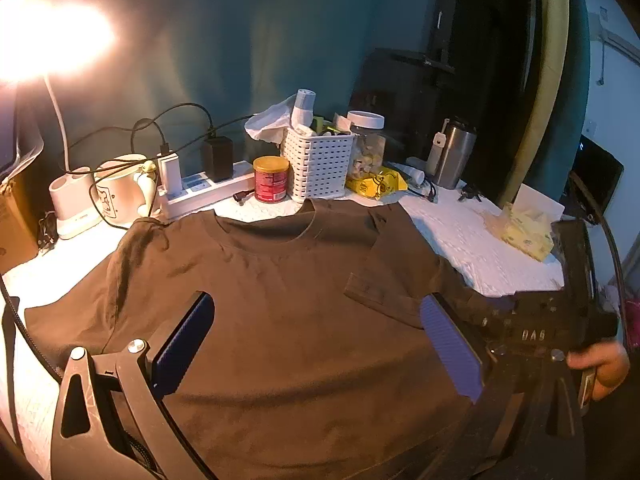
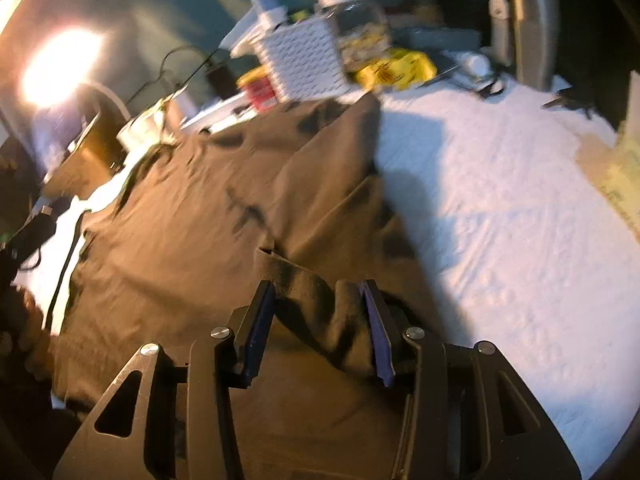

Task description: Fold small clothes

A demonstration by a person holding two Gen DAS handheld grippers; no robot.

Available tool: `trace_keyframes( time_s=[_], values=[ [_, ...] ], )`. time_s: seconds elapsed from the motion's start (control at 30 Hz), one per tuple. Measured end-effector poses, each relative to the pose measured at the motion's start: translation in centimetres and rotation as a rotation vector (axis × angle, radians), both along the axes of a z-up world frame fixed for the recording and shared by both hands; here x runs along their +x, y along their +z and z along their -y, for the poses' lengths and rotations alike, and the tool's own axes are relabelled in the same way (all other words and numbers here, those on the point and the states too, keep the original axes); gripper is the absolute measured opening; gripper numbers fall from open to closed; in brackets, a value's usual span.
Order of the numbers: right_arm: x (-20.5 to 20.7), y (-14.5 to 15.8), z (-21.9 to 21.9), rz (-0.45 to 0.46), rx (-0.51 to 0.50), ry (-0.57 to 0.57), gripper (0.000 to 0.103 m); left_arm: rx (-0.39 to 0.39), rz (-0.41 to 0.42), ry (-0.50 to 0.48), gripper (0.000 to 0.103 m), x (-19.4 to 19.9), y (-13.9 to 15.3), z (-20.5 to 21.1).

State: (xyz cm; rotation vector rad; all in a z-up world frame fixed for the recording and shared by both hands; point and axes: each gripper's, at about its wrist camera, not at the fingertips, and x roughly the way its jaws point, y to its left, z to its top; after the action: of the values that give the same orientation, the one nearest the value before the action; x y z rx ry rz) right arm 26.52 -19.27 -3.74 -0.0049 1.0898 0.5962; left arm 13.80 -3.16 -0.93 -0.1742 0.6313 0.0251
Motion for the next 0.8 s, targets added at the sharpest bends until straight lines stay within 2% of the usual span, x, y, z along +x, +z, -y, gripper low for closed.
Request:
trace_keyframes(
  time_s=[0.23,0.4,0.8],
  values=[
    [-3.3,-0.2,-1.2,-0.02,-0.024,0.072,0.047,-0.004,-0.001,-0.004,0.102,-0.8,-0.1,0.3],
    [-4.8,0.8,-2.0,0.013,-0.052,0.102,0.047,-0.018,-0.002,-0.002,0.102,-1.4,-0.4,-0.4],
    [-4.3,2.3,-6.1,0.073,-0.075,0.096,0.047,-0.056,0.014,0.062,0.102,-3.7,-1.0,-5.3]
  ],
)
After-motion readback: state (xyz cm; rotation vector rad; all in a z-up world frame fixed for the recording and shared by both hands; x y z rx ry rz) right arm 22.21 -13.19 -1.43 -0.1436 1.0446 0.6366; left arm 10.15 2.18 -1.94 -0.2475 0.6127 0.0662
